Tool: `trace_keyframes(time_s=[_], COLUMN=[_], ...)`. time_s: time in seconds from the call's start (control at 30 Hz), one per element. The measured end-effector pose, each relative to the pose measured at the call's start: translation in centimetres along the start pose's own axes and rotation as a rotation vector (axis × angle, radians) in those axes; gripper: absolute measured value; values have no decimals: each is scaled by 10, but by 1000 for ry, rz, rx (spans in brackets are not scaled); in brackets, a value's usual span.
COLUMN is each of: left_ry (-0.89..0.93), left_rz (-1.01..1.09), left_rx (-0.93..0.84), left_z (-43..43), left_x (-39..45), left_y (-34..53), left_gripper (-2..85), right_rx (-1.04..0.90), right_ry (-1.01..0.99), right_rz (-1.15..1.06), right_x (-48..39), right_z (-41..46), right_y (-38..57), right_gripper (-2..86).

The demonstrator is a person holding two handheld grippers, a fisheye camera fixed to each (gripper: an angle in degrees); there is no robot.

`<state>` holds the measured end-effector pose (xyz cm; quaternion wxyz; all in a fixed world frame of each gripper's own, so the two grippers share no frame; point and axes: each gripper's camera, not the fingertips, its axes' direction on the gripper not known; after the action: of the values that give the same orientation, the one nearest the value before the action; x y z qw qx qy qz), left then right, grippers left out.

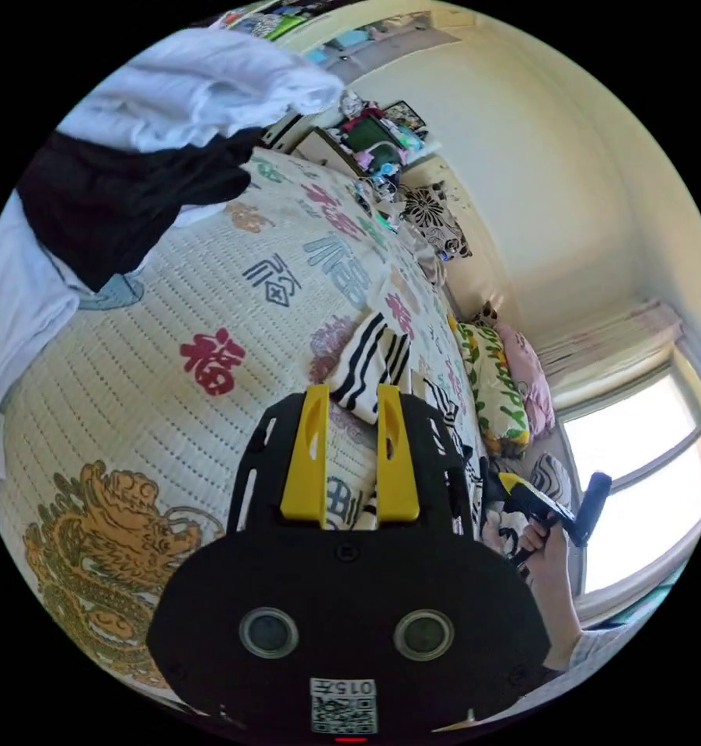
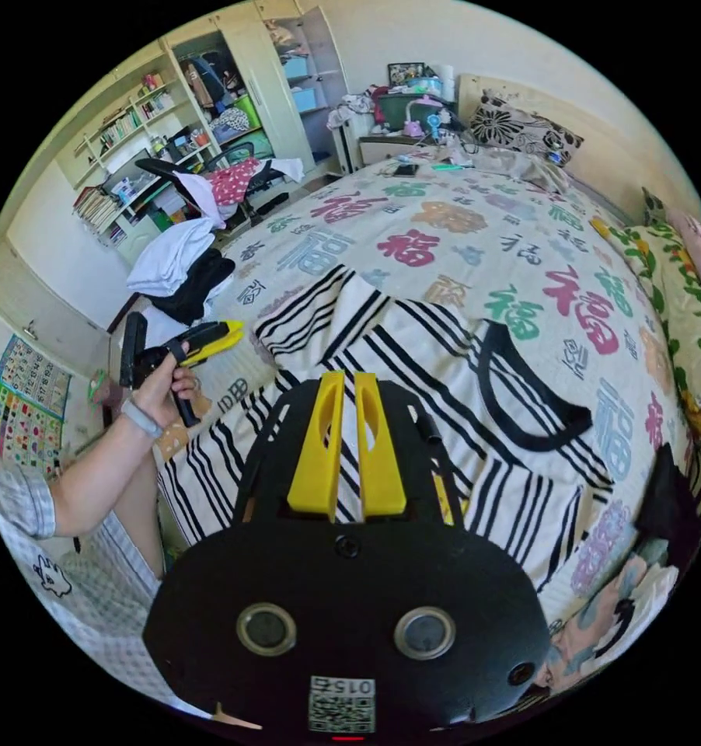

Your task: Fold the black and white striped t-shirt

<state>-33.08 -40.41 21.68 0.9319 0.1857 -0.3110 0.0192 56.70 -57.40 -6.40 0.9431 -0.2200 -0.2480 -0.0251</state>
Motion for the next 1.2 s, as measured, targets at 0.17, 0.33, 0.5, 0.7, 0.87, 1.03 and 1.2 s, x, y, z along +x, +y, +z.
trace_keyframes(time_s=[0.17, 0.33, 0.5, 0.7, 0.87, 1.03, 1.2], left_ry=[50, 95, 111, 127, 139, 250, 258], left_rz=[-76, -75, -59, -52, 43, 289, 485], left_rx=[-7, 6, -7, -8, 10, -19, -202], left_z=[9, -30, -56, -74, -95, -108, -65], left_x=[-10, -4, 0, 15, 50, 133, 205], left_y=[-21, -16, 4, 10, 14, 43, 112], left_gripper=[30, -2, -5, -5, -5, -3, 0], right_rx=[-74, -151, -321, -439, -296, -69, -19], right_ry=[-39, 35, 72, 178, 25, -134, -74], right_rz=[-35, -50, -68, -112, -79, 29, 234], right_x=[-32, -53, -74, -90, -59, 13, 98], right_z=[68, 129, 206, 250, 196, 89, 19], right_y=[-98, -176, -242, -264, -269, -231, -131], right_gripper=[41, 63, 77, 14, -1, 0, 15])
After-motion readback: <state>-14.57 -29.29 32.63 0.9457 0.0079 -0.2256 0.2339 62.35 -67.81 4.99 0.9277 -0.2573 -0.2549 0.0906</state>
